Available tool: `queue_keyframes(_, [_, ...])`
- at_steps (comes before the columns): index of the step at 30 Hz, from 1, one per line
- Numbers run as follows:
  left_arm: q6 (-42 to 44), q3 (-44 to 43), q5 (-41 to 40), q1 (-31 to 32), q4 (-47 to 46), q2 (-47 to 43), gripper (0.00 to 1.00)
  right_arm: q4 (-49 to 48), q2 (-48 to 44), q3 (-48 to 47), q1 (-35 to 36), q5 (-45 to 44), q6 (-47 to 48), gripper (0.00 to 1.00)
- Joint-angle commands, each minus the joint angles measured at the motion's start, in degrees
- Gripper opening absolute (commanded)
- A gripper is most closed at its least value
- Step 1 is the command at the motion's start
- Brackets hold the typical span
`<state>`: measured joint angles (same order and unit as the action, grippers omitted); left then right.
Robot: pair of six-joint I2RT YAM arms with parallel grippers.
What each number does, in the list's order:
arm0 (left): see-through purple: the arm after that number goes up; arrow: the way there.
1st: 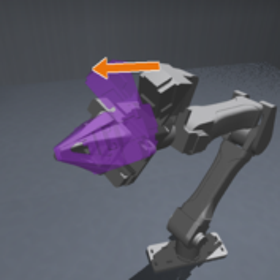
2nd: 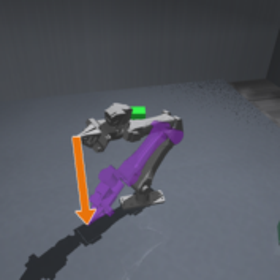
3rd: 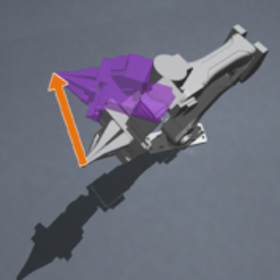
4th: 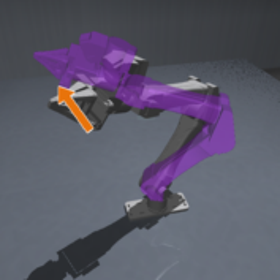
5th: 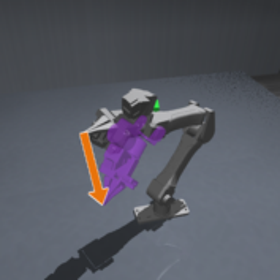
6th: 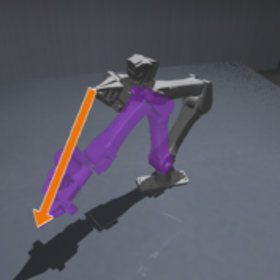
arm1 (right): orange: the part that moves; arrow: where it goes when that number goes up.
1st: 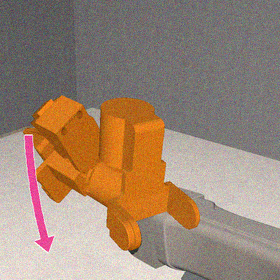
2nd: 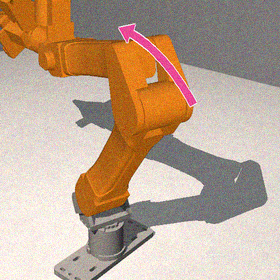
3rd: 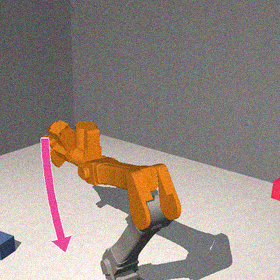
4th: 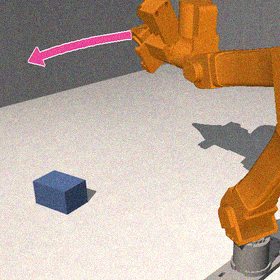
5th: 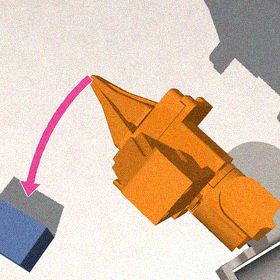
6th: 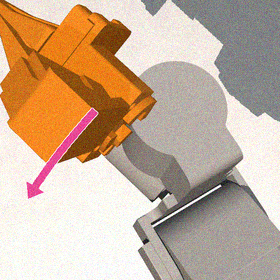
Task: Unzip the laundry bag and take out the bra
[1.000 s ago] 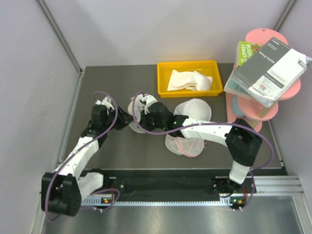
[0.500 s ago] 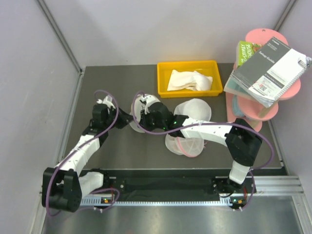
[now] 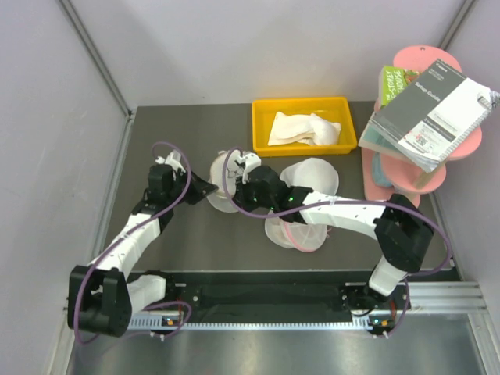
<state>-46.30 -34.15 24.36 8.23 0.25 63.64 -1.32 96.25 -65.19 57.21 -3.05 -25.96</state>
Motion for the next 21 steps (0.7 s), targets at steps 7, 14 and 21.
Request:
queue_keyframes(7, [3.06, -3.81, -2.56, -1.37, -0.60, 0.78, 0.00, 0.18, -7.13, 4.10, -3.51, -2.58, 1.61, 0.00])
queue_keyframes(14, [5.43, -8.29, -1.77, -1.37, -1.13, 6.14, 0.00, -0.44, -5.99, 2.26, -2.98, 0.67, 2.31, 0.00])
queue_keyframes(21, [8.24, -14.01, -2.74, -1.37, 2.55, 8.97, 0.62, -2.54, -2.21, -1.08, -0.96, 2.79, 1.08, 0.00])
